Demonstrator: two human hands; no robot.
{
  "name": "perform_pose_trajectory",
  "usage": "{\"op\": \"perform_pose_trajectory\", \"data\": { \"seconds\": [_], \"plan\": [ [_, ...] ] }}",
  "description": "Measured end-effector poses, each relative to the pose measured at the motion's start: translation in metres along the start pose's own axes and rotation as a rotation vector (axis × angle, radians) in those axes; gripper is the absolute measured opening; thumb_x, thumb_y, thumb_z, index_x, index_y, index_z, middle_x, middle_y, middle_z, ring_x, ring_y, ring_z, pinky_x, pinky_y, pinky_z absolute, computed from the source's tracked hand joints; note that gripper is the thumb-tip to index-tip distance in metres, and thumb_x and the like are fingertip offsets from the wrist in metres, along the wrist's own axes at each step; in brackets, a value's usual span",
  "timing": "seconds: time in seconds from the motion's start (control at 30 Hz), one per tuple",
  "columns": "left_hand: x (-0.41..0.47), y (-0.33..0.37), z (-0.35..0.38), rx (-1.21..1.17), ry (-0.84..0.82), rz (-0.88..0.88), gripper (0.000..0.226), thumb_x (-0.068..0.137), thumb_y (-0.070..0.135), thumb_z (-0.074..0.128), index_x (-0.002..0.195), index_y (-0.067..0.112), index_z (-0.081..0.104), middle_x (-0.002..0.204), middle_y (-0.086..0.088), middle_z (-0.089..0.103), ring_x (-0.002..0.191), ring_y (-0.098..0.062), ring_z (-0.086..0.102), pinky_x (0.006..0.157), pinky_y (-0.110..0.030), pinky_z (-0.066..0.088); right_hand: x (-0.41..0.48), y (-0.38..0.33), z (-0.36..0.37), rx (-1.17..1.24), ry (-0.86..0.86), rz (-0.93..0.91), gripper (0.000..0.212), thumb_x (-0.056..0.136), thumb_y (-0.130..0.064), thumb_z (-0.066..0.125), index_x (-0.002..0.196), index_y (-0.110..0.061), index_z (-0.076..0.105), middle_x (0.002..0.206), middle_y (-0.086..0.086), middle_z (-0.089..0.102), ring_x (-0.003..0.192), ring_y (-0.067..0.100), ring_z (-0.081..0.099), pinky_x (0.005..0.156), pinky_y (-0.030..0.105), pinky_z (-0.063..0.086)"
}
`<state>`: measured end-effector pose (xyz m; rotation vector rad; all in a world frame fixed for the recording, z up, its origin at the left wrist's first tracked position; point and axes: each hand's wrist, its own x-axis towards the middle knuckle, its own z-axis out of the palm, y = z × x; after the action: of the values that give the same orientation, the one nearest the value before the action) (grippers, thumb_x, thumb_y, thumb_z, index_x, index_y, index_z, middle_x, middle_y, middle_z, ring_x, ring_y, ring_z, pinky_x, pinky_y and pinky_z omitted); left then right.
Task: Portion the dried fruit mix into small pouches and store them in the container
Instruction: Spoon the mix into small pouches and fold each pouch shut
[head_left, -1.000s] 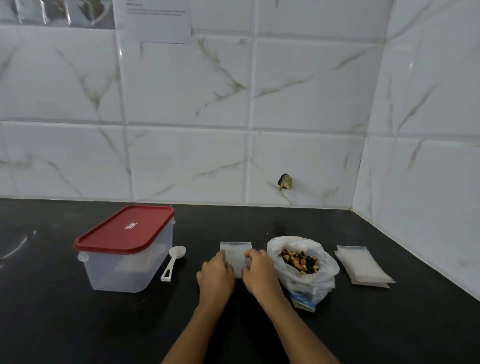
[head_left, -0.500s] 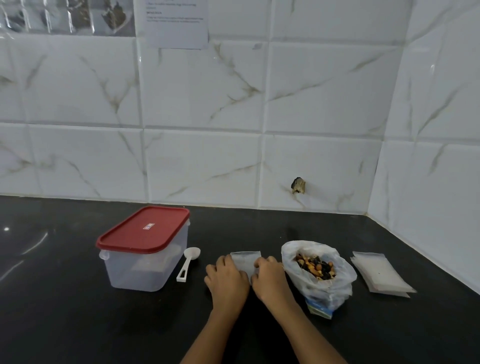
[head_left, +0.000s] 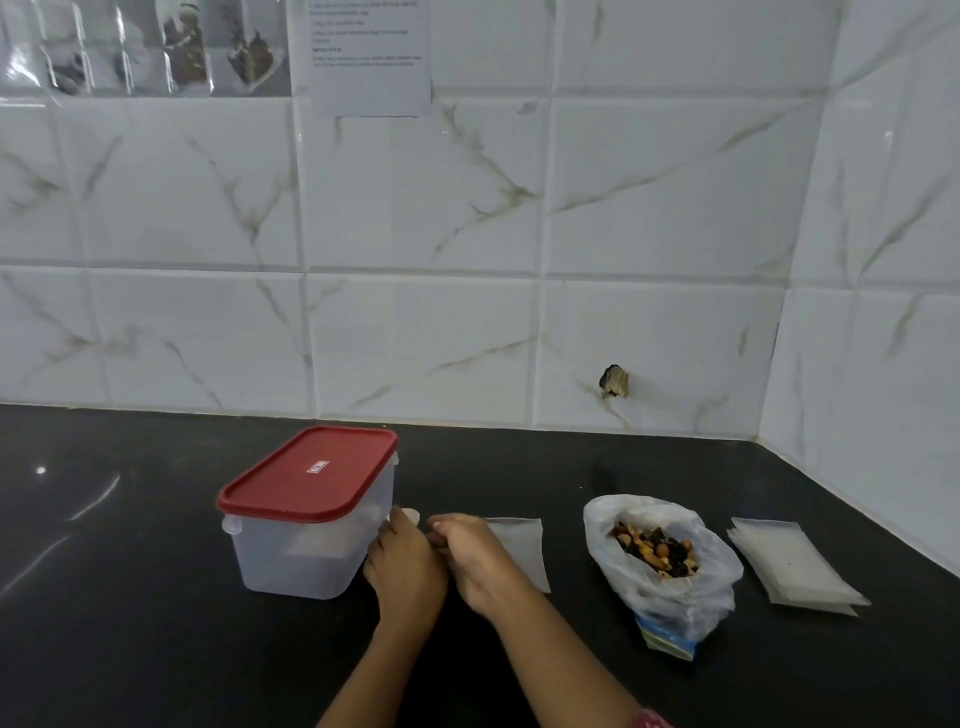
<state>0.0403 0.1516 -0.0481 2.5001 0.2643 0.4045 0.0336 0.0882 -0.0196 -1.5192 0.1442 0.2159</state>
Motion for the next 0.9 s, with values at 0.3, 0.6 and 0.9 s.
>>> {"op": "perform_pose_trajectory", "data": {
  "seconds": [0.3, 0.6, 0.9],
  "plan": [
    [0.009, 0.001, 0.009, -0.289, 0.066, -0.011, 0.048, 0.09, 0.01, 0.053, 0.135, 0.006, 0.037, 0.132, -0.014, 0.053, 0.122, -0.026, 0.052, 0.102, -0.04, 0.044, 0.002, -0.003, -0.002, 0.094, 0.033, -0.029, 0.021, 0.092, -0.005, 0.045, 0.089, -0.012, 0.064, 0.086, 0.005, 0.066, 0.076, 0.013, 0.062, 0.06, 0.021, 0.048],
    [-0.013, 0.043, 0.013, -0.609, -0.075, 0.161, 0.042, 0.095, 0.006, 0.043, 0.136, 0.014, 0.04, 0.13, -0.004, 0.054, 0.123, -0.018, 0.051, 0.105, -0.035, 0.042, 0.007, -0.016, -0.051, -0.066, 0.253, -0.162, 0.024, 0.089, 0.002, 0.048, 0.09, -0.014, 0.066, 0.105, 0.01, 0.065, 0.093, 0.02, 0.062, 0.076, 0.027, 0.053],
    [-0.002, 0.057, 0.035, 0.102, -0.236, 0.178, 0.063, 0.088, 0.062, 0.04, 0.143, 0.035, 0.027, 0.149, -0.008, 0.028, 0.137, -0.03, 0.024, 0.11, -0.047, 0.022, -0.001, -0.02, -0.1, -0.333, 0.315, -0.317, 0.027, 0.087, 0.004, 0.043, 0.081, -0.017, 0.059, 0.088, 0.005, 0.062, 0.072, 0.014, 0.06, 0.064, 0.022, 0.05]
  ]
}}
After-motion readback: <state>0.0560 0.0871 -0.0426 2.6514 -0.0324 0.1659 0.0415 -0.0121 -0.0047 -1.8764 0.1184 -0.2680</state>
